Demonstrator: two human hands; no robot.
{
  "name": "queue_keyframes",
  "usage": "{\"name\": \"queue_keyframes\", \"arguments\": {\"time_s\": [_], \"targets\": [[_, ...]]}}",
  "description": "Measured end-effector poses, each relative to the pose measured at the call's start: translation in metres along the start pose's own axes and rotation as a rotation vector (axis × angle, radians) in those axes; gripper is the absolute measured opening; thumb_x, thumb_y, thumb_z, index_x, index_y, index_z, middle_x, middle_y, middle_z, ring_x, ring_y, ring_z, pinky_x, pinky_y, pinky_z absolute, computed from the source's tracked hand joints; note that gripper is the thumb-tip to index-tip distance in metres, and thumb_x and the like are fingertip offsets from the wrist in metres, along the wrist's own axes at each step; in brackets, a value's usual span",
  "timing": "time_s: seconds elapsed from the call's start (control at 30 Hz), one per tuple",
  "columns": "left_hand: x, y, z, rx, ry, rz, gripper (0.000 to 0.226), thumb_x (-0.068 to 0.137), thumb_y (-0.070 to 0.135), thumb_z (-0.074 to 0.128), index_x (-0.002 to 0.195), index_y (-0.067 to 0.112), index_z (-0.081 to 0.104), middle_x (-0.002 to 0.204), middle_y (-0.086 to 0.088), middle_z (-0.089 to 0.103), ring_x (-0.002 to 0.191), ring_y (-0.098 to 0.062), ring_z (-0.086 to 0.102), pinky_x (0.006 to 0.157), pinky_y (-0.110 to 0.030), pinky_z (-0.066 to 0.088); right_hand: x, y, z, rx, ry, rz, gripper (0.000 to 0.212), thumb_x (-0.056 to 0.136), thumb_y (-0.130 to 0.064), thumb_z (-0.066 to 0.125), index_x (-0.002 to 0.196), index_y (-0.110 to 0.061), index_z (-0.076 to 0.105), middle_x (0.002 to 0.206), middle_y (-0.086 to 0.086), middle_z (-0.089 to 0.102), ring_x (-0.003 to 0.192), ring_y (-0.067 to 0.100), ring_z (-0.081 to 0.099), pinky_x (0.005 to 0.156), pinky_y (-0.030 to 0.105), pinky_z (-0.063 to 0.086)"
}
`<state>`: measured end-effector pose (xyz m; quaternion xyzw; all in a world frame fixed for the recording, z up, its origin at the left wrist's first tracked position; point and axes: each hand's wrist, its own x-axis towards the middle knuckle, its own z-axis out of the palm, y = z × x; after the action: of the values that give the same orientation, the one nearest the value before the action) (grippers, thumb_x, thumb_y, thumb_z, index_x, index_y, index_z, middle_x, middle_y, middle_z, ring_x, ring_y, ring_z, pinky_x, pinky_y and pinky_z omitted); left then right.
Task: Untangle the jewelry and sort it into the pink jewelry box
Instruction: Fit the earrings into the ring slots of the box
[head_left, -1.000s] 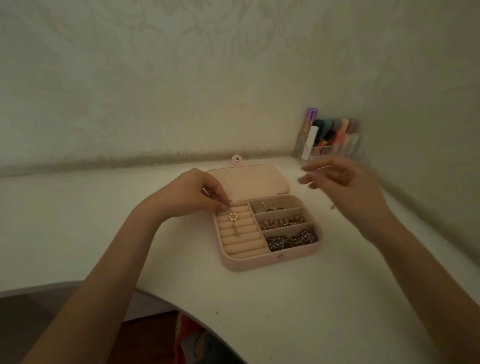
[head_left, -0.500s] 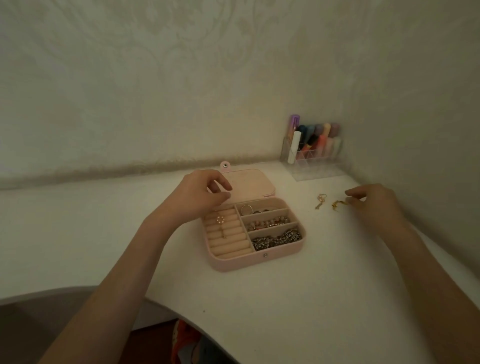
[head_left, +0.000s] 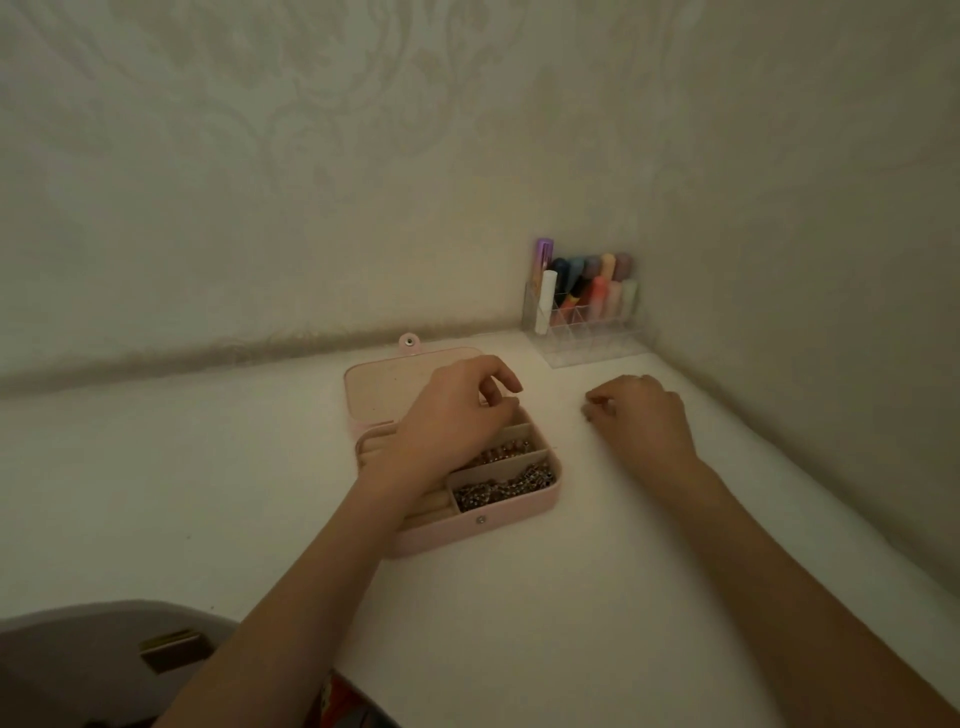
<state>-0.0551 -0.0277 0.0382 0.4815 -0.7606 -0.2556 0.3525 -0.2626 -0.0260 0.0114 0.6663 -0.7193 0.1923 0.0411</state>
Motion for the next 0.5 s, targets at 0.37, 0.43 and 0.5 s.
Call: {"name": "queue_keyframes", "arguments": {"time_s": [0.37,0.43,0.5], "targets": [[0.001,0.008,-0.001,-0.241,0.026,-0.065,0.023,0.083,0.02,0.07,0.106,0.023,0.067,0.095,0.007,0.068,0.082,-0.001,0.064,0.072,-0.01,0.051,-0.01,-0.034,-0.034,1.223,-0.078,0.123,0.016,0.088,-0.007,0.064,0.103,-0.011,0.068,0.087,0.006,0.074,0.076,0.01,0.07,0.075,0.017,0.055],[0.0,0.012,-0.001,-0.385,-0.026,-0.088,0.026,0.079,0.018,0.075,0.104,0.02,0.068,0.096,0.004,0.072,0.087,-0.006,0.068,0.079,-0.018,0.055,-0.013,-0.041,-0.037,1.324,-0.12,0.144,0.015,0.088,-0.007,0.063,0.103,-0.01,0.068,0.083,0.007,0.074,0.074,0.011,0.069,0.074,0.021,0.056],[-0.001,0.015,-0.002,-0.463,-0.018,-0.109,0.021,0.077,0.015,0.076,0.097,0.017,0.071,0.087,0.001,0.074,0.082,-0.009,0.07,0.077,-0.02,0.056,-0.015,-0.044,-0.039,1.382,-0.144,0.16,0.016,0.088,-0.005,0.063,0.103,-0.008,0.067,0.078,0.006,0.073,0.071,0.01,0.067,0.072,0.022,0.055]]}}
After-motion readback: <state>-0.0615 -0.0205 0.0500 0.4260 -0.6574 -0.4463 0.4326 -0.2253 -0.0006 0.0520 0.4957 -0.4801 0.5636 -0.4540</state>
